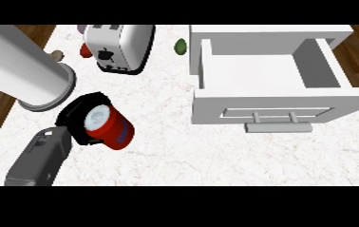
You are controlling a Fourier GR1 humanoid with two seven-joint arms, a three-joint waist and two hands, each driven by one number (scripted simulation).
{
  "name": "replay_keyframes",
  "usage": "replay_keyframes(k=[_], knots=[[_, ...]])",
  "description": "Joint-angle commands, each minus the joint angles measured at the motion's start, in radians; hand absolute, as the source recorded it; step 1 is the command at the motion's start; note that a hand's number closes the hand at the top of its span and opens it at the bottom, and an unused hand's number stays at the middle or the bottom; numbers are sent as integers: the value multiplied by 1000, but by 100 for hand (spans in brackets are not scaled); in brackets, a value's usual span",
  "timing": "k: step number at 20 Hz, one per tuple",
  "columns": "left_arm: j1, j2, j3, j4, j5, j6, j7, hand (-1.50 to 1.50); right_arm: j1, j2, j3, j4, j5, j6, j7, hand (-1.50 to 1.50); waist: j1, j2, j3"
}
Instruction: Pick up the can, place it into the drawer and close the drawer
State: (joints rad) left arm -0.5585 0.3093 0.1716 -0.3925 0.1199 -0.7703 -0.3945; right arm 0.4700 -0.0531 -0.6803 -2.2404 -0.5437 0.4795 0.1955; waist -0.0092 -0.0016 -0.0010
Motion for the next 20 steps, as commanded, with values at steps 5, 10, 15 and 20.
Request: replay_keyframes(k=[5, 10, 15, 20], knots=[[7, -200, 165, -98, 135, 481, -101, 150, 42, 30, -25, -33, -9, -5, 5, -150, 25, -14, 4], [19, -254, 117, -363, 143, 588, 13, 150, 81, 23, -52, -60, -55, 11, 25, -150, 33, -18, 4], [43, -307, -22, -618, 157, 751, 175, 150, 36, 52, 5, -50, 25, -8, -9, -150, 27, -11, 3], [57, -309, -145, -842, 172, 902, 322, 150, 43, 34, -45, -39, -59, 9, 21, -150, 9, -5, 2]])
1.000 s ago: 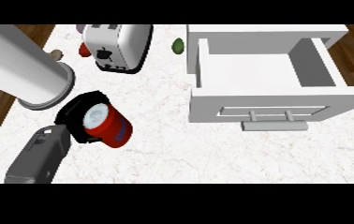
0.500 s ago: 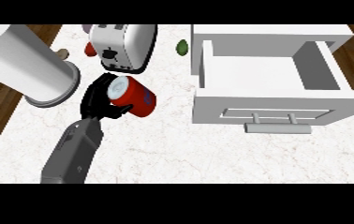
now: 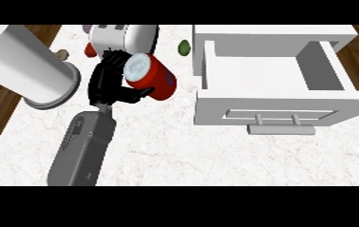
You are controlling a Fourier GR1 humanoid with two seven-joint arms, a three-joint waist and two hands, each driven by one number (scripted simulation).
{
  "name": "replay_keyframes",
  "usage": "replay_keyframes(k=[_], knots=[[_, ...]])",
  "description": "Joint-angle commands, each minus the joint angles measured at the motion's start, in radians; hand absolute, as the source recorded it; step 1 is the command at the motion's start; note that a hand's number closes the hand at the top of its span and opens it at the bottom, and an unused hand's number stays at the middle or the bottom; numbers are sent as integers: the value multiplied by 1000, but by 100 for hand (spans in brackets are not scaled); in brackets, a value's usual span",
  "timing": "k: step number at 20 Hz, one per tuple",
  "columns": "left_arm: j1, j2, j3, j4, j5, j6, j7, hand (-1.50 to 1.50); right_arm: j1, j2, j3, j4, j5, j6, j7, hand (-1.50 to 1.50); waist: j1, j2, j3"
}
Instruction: Pick up the can, place it into the drawer and close the drawer
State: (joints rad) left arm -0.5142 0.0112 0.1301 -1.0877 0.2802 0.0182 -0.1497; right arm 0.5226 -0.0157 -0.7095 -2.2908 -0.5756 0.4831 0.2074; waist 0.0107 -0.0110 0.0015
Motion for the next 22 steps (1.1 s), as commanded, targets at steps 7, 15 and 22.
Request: replay_keyframes(k=[7, 15, 22], knots=[[-37, -11, -155, -375, -56, 262, 305, 150, -37, 2, -13, 38, 22, 16, -19, -150, -13, 6, -1], [-292, -11, -160, -143, -20, 350, 289, 150, -114, -32, 22, 38, 32, -48, 56, -150, -23, 13, -1], [-459, -11, -200, -33, -15, 443, 300, 150, -30, 15, 13, -34, -16, 0, 68, -150, -33, 13, -1]])
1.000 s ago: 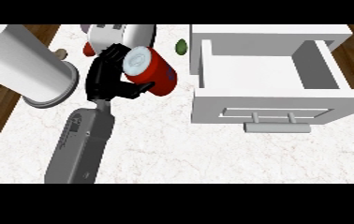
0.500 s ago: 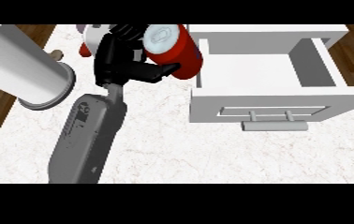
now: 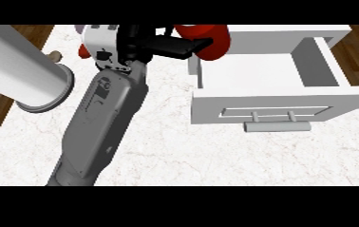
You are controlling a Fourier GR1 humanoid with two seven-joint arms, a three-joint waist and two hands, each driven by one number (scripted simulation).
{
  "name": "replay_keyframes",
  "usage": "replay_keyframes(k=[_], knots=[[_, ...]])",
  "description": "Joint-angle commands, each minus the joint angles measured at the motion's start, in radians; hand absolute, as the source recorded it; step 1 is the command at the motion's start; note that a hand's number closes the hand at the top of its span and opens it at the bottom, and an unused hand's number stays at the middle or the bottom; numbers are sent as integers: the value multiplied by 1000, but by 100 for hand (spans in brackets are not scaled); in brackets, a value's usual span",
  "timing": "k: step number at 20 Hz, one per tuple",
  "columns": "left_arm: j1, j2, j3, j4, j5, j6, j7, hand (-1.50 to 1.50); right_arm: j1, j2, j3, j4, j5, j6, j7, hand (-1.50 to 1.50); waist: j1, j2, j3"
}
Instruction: Pick up the can, place it into the drawer and close the drawer
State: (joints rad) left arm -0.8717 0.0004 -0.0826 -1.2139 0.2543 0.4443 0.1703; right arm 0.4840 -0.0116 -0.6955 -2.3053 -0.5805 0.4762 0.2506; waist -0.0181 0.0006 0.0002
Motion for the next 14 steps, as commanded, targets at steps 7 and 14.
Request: replay_keyframes(k=[7, 14], knots=[[-249, 0, -82, 220, 94, 139, -20, 150, -62, -17, -10, 46, 18, 15, 1, -150, -10, 2, 0], [-390, 0, -143, 384, 208, 183, -103, 150, -125, -12, 20, 82, 77, 6, -6, -150, -19, 5, 1]])
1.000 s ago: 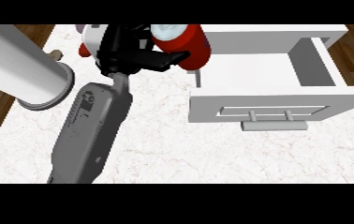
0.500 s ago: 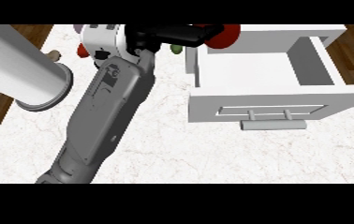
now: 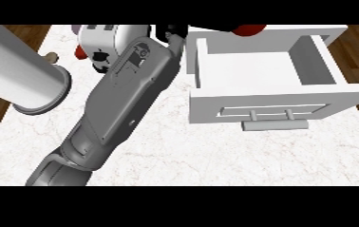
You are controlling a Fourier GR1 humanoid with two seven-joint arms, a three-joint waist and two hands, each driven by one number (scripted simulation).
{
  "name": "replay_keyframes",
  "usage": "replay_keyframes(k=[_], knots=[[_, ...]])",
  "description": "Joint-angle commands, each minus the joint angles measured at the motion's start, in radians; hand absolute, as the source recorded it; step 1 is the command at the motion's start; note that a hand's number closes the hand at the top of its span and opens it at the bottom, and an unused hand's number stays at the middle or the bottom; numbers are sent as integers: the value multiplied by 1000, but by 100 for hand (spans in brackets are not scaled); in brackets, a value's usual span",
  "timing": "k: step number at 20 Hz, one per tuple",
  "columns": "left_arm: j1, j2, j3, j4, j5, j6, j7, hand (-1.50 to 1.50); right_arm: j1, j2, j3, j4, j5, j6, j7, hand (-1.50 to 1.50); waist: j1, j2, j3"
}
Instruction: Pick up the can, place it into the drawer and close the drawer
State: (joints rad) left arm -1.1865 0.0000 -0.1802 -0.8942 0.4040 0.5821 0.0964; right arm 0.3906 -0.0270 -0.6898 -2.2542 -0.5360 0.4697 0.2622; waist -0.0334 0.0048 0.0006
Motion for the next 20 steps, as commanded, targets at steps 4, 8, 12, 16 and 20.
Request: replay_keyframes(k=[4, 8, 12, 16, 20], knots=[[-101, 0, -68, 153, 141, 52, -90, 150, 26, 26, 89, -49, 54, -50, -16, -150, -19, 4, 0], [-184, 0, -74, 242, 165, 44, -67, 150, 2, -9, 27, -23, 1, -14, 0, -150, -16, 4, 1], [-211, 0, -173, 265, 268, 87, -97, 150, -37, -30, 29, -3, 7, -30, 15, -150, -30, 6, 1], [-214, 0, -180, 362, 298, 68, -166, 150, 3, 1, 39, -29, -6, -12, 9, -150, -46, 10, 1], [-220, 0, -240, 369, 374, 88, -147, 150, -23, 3, 43, -3, 3, -10, -3, -150, -51, 9, 2]])
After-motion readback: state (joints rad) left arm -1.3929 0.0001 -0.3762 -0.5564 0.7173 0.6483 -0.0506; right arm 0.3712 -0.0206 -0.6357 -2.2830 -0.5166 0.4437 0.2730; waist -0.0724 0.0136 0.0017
